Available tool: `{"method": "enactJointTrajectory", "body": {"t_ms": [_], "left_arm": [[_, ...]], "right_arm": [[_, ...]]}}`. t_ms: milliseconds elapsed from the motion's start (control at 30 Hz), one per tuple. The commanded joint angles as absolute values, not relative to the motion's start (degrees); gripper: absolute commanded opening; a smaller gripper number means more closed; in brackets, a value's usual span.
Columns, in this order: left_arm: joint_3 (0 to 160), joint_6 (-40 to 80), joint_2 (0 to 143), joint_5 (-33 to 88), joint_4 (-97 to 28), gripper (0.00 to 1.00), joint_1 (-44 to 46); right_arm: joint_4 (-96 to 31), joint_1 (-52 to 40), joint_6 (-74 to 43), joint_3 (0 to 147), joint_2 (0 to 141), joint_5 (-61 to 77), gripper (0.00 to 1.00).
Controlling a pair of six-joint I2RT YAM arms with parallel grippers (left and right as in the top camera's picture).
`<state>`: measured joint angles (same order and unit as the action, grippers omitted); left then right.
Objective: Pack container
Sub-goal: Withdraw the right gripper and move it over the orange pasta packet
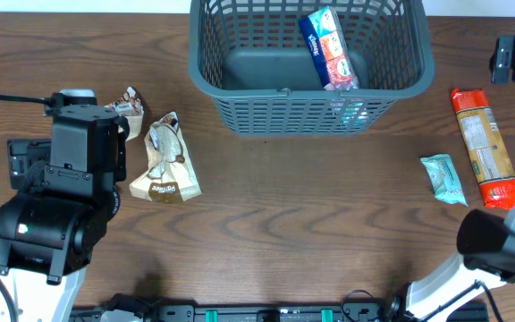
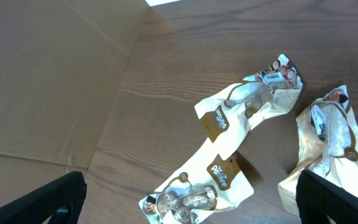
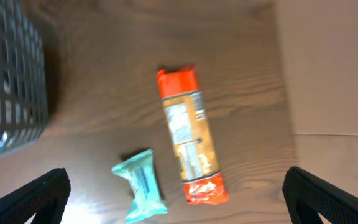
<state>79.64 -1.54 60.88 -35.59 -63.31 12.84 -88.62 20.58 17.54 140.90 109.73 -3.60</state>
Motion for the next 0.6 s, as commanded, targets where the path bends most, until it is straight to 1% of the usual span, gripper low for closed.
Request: {"method": "enactJointTrajectory", "body": {"t_ms": [0, 233, 567], "left_arm": [[80.5, -1.3, 60.9, -36.5, -63.8, 0.99, 12.5], [80.5, -1.3, 60.9, -36.5, -63.9, 0.98, 12.5], [80.5, -1.3, 60.9, -36.5, -63.8, 0.99, 12.5]], "right_arm": [[-90.1, 23.2, 23.4, 140.8, 112.6, 4.6, 0.99], [-93.0, 27.1, 29.0, 140.8, 118.8, 13.8, 0.99], [-92.7, 27.4, 29.8, 140.1, 123.9, 13.9, 0.99]]}}
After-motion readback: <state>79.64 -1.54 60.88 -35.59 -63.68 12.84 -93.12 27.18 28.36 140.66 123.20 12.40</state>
